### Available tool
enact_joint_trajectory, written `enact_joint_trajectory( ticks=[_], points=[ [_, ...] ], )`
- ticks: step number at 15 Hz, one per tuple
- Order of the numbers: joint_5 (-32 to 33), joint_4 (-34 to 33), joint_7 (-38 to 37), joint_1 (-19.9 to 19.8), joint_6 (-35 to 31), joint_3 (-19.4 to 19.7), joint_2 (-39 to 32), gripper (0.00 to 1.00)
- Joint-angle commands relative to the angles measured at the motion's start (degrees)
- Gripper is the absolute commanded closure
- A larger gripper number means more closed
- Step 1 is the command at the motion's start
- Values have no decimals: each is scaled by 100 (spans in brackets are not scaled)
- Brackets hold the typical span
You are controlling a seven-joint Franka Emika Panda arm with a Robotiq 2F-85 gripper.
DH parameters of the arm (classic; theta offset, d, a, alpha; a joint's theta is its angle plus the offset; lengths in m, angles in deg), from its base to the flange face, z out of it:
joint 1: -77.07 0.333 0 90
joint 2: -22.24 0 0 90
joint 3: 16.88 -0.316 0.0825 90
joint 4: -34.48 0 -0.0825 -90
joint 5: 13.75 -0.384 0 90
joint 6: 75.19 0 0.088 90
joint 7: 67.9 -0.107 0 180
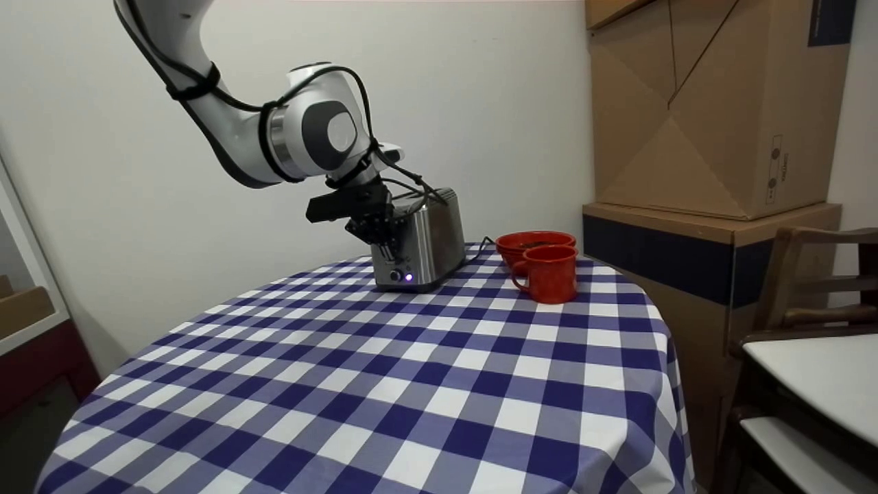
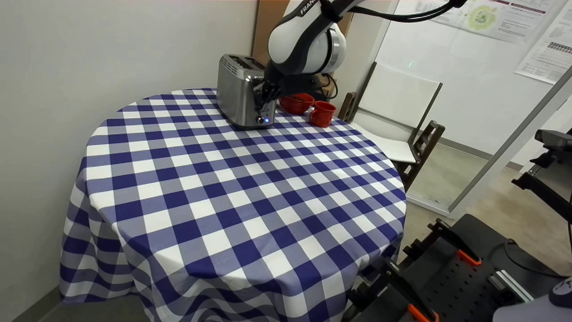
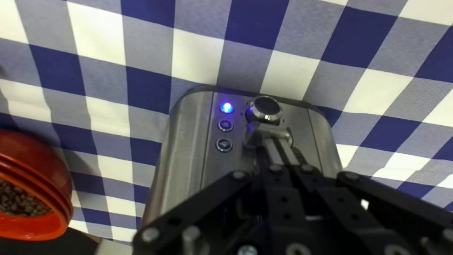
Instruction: Push down the lever on the toaster
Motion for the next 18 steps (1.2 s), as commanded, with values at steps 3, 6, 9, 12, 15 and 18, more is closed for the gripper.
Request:
enact_joint_trajectory(
  ticks=[3,6,9,12,15,18],
  points=[
    [-503,221,273,-391,879,-533,436,98],
    [-768,643,251,-475,1451,-602,1071,98],
    [-859,1137,240,-462,2178,-479,1830,98],
    [-796,1702,193,-388,2939,-308,2597,96],
    [-834,2226,269,-362,3545,-234,3273,69],
    [-861,2702,283,-330,3859,-176,3863,50]
  ],
)
